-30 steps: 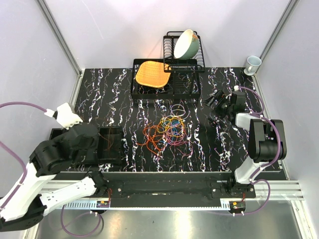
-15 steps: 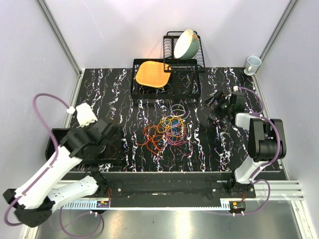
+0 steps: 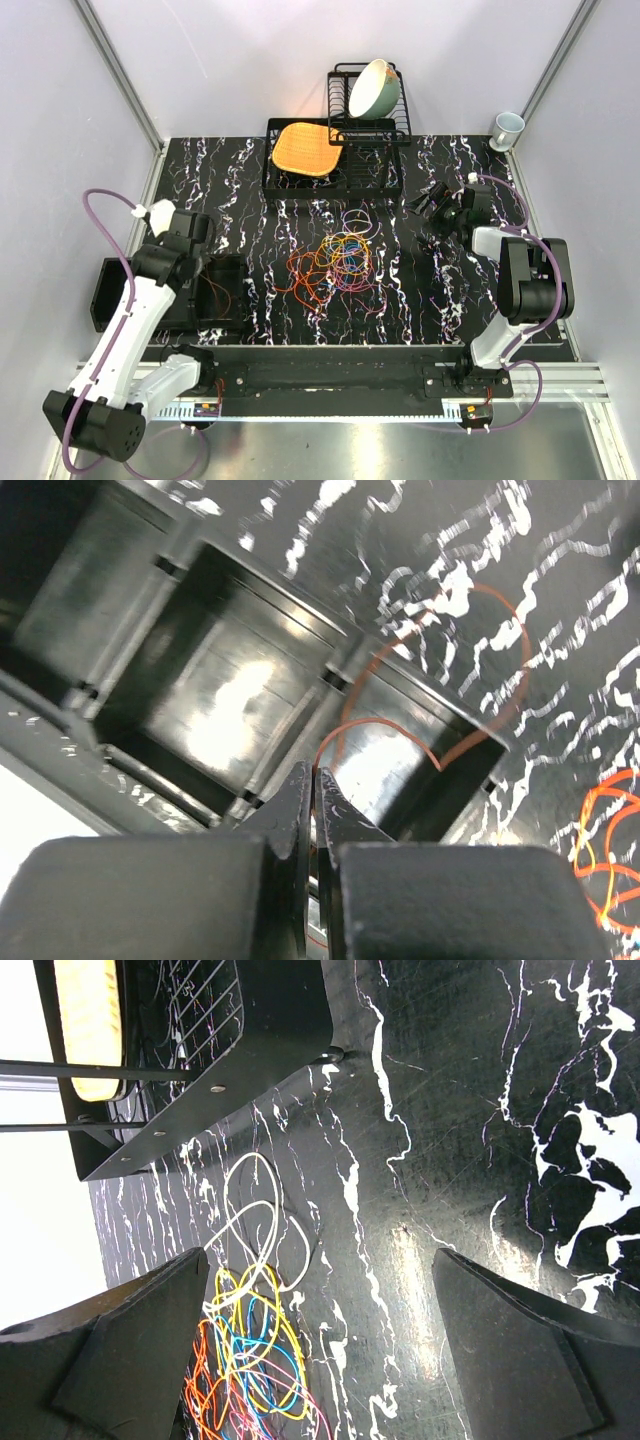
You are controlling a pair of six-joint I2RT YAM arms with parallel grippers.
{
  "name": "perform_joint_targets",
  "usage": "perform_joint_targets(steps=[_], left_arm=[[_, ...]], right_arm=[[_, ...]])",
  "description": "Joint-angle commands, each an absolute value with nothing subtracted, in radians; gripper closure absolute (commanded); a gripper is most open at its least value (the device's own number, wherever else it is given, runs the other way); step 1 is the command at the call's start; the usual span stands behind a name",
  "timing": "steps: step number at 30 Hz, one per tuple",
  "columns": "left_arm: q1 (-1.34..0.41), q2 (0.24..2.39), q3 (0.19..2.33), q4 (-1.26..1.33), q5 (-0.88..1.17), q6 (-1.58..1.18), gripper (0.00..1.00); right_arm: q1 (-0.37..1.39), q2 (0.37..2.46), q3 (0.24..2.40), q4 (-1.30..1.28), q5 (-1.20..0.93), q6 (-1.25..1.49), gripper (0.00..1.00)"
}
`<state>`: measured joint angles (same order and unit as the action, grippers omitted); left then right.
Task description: Untangle the cables
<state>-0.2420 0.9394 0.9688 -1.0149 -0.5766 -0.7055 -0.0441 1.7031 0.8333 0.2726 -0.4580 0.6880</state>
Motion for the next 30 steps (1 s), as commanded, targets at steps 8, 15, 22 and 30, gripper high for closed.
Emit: perform_joint_targets(steps=[8,15,22,30], left_arm=[[-0.238,0.908,0.986,-1.147,-0.459,-0.729,1.00],[-0.245,0.884,0.966,-1.270,-0.410,-0.719,1.00],[-0.294,0.948,0.959,-1.330,-0.435,-0.782,1.00],[-0.301,1.120,1.021,-1.237,-0.498,-0.785,1.00]], right_arm=[[-0.048,1.730,0.884,0.305,-0.476,0.696,0.00],[-0.049,1.732,0.884,0.305,-0.479,0.698,0.00],[-0.048,1.735,0.882,0.311,-0.491,0.706,0.00],[-0.048,1.736,0.880,0.314,-0.497,0.710,0.00]])
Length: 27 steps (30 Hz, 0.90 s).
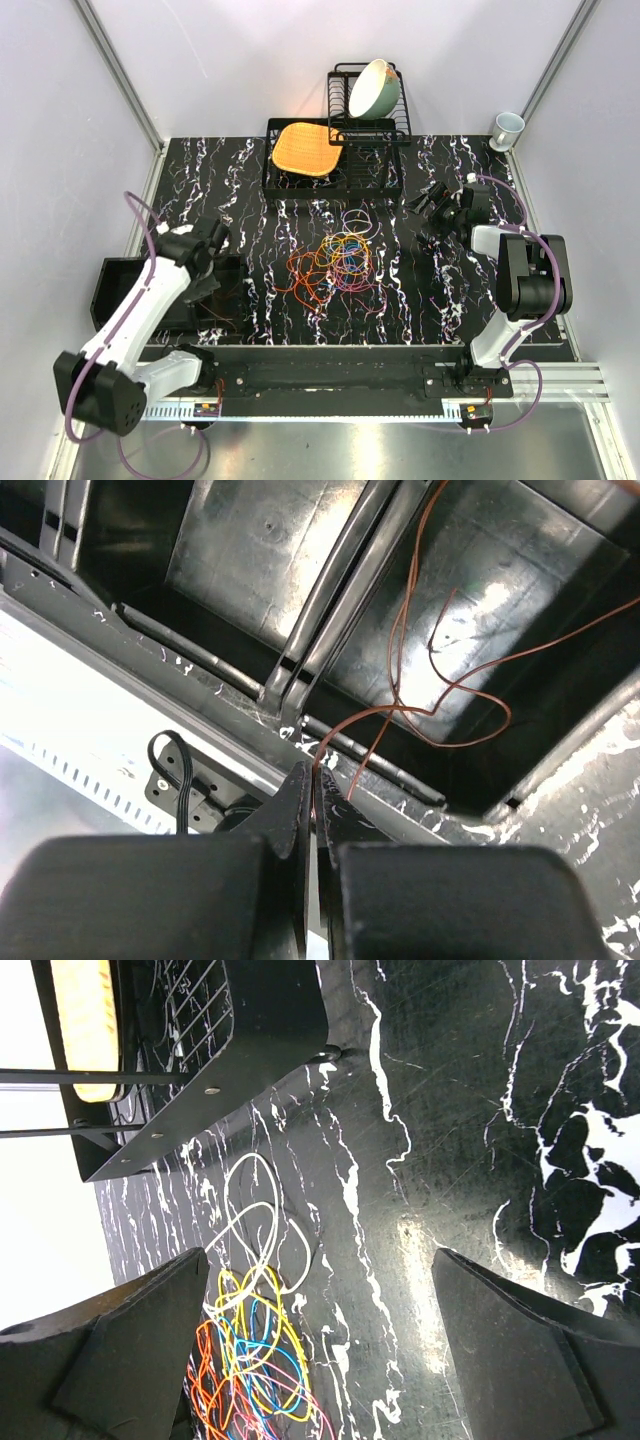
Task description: Untangle the cables
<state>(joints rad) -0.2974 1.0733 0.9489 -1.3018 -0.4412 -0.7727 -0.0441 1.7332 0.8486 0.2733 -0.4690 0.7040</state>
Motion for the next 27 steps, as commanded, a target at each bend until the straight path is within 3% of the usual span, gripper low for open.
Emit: perform_joint_targets(steps=[1,17,27], left_arm=[[-0.301,1.132,1.037,-1.226,-0.524,-0.784,1.00],[-0.261,1.462,1.213,-1.172,-0.775,-0.807,1.00],[-0.298,1.473,1.127,-1.248,-0.793,-1.173,1.00]], right_arm=[[-0.048,1.735,0.881,0.314,-0.499,0.712,0.00],[-0.048,1.758,0.890,0.316,-0.499,0.710,0.00],[-0.048,1.763,0.893,0.321,-0.506,0.715,0.00]])
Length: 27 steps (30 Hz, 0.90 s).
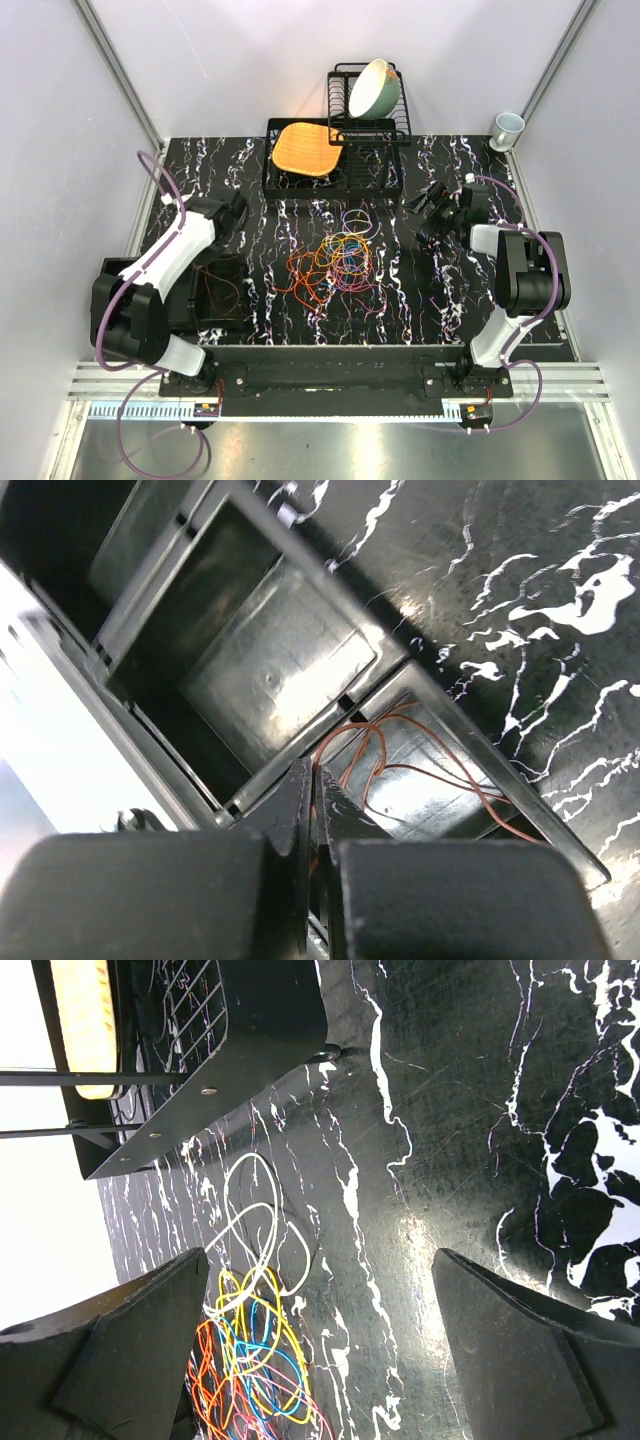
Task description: Untangle the cables
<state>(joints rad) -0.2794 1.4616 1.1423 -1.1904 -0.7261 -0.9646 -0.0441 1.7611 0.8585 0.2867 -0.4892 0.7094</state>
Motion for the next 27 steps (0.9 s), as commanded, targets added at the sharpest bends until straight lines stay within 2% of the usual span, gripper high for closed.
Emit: perform_joint_targets(steps=[1,5,7,12,15,22,27], left_arm=[[-0.313,1.486,1.132,-1.271,-0.822,-1.208,1.00],[-0.377,1.546,1.164,-1.444,-0.932,-1.440,1.00],[-0.408,1.554,1.167,-1.471,-0.951,-1.468,1.00],[-0.390,1.549,1.218,-1.546,-1.058,-1.462,1.00],[-0.383,1.528,1.245,-1.519,-1.055,-1.410,1.00],[-0.382,1.623,1.220,-1.548,-1.074,-1.479,1.00],[-0.350,1.577,1.195,-1.546,-1.086,-1.520,1.00]], right_arm=[[-0.048,1.763,0.891,0.322,-0.506,0.716,0.00],[-0.048,1.764,0.890,0.324,-0.508,0.715,0.00],[-0.048,1.764,0.891,0.324,-0.508,0.716,0.00],[-0.048,1.769,0.893,0.324,-0.509,0.716,0.00],[-0.048,1.770,0.894,0.325,-0.509,0.718,0.00],[-0.048,1.766,0.891,0.324,-0.512,0.719,0.00],[-0.048,1.764,0.891,0.324,-0.514,0.719,0.00]])
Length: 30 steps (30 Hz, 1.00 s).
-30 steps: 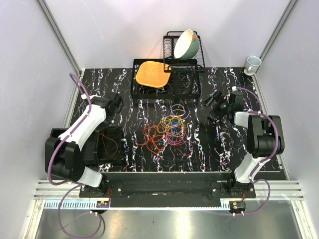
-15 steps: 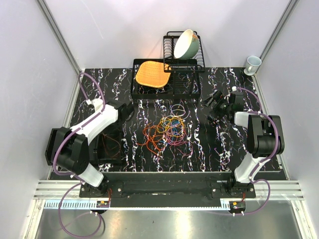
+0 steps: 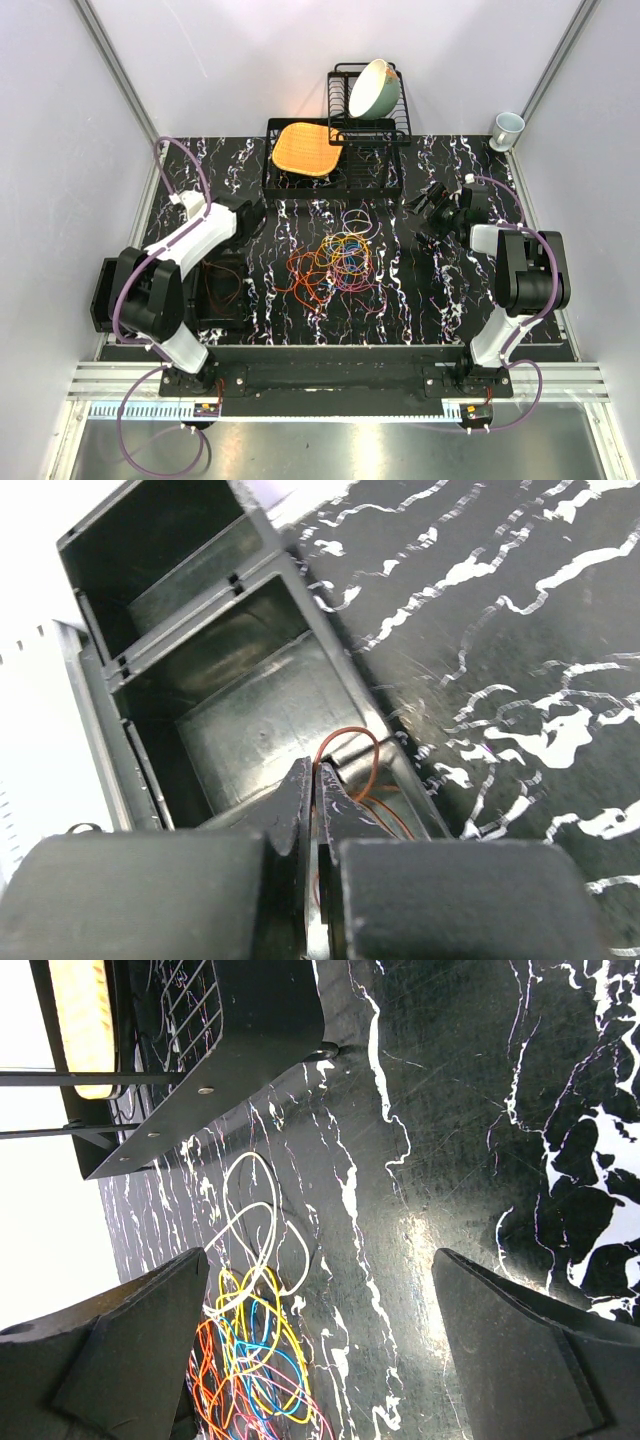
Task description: Untangle the cables
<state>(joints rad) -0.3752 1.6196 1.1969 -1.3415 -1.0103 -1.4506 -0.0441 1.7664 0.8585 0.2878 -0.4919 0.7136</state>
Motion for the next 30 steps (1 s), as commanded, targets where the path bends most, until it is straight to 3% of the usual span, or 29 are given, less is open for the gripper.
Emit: perform_joint_targets(steps=[1,11,24,26,29,30], left_arm=[[-0.350,1.556,1.198,-1.548,-1.091,-1.520,1.00],[-0.311,1.552,1.223,-1.546,-1.089,-1.503,1.00],[-0.468,1.592,1.193,-1.543,-1.008,-1.441,0.99],[-0.489,1.579,1.204,-1.511,-0.965,-1.344,0.90],[-0.491,1.542,1.209,-1.479,-0.907,-1.234,0.56],[-0.491,1.505,1.206,-1.429,-0.888,-1.189,0.32]], right_arm=[[-0.048,1.766,0.890,0.325,-0.514,0.719,0.00],[-0.048,1.769,0.893,0.325,-0.517,0.719,0.00],[-0.048,1.772,0.894,0.325,-0.512,0.718,0.00],[-0.048,1.776,0.896,0.325,-0.514,0.718,0.00],[-0.048,1.778,0.896,0.327,-0.515,0.719,0.00],[-0.048,1.776,0.896,0.325,-0.514,0.718,0.00]])
